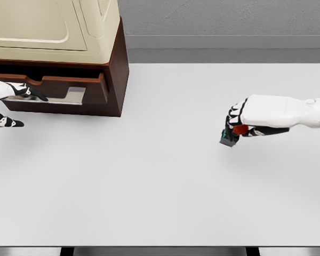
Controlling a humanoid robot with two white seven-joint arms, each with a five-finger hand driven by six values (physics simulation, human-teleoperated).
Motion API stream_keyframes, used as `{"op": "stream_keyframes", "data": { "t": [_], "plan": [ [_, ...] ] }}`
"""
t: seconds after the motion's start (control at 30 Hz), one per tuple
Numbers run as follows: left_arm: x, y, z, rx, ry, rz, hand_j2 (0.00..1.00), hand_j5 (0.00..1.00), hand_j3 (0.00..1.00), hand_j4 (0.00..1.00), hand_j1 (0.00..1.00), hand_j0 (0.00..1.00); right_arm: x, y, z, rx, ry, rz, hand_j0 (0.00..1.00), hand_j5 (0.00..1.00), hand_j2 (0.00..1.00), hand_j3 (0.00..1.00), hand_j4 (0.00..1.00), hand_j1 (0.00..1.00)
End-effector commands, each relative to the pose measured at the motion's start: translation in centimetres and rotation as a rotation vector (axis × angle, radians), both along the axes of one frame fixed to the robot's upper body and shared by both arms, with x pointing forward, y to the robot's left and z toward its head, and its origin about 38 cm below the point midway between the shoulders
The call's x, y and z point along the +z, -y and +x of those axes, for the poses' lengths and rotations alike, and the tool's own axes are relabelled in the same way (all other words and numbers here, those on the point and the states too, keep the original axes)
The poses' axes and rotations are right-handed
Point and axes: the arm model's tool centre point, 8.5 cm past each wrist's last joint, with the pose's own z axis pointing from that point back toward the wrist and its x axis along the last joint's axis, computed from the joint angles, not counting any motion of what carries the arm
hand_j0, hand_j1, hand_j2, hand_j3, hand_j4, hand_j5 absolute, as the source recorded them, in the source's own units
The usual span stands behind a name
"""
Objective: Open the cabinet drawer with left arm, and place a switch into the drawer with right arm
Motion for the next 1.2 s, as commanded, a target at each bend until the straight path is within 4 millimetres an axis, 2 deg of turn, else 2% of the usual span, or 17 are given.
{"op": "stream_keyframes", "data": {
  "t": [0.0,0.17,0.37,0.77,1.17],
  "plan": [
    [0.6,0.2,-0.3,-0.009,0.000,-0.022,0.79,0.79,0.79,0.79,0.79,0.79,-0.3,-0.4,0.0,0.007,-0.014,0.011,0.42,0.42,0.42,0.42,0.42,0.42],
    [0.4,0.4,-0.6,-0.015,-0.009,-0.024,0.79,0.79,0.79,0.79,0.79,0.79,-0.4,-0.9,0.1,0.018,-0.013,0.020,0.42,0.42,0.42,0.42,0.42,0.42],
    [0.0,0.5,-0.8,-0.014,-0.014,-0.032,0.80,0.80,0.80,0.80,0.80,0.80,0.5,-1.9,0.5,0.035,0.016,0.047,0.42,0.42,0.42,0.42,0.42,0.42],
    [-0.5,0.8,-1.7,-0.019,-0.024,-0.041,0.80,0.80,0.80,0.80,0.80,0.80,3.6,-4.2,1.6,0.096,0.067,0.081,0.42,0.42,0.42,0.42,0.42,0.42],
    [-0.6,0.3,-2.9,0.002,-0.028,-0.051,0.80,0.80,0.80,0.80,0.80,0.80,4.1,-7.2,2.8,0.152,0.074,0.097,0.42,0.42,0.42,0.42,0.42,0.42]
  ]
}}
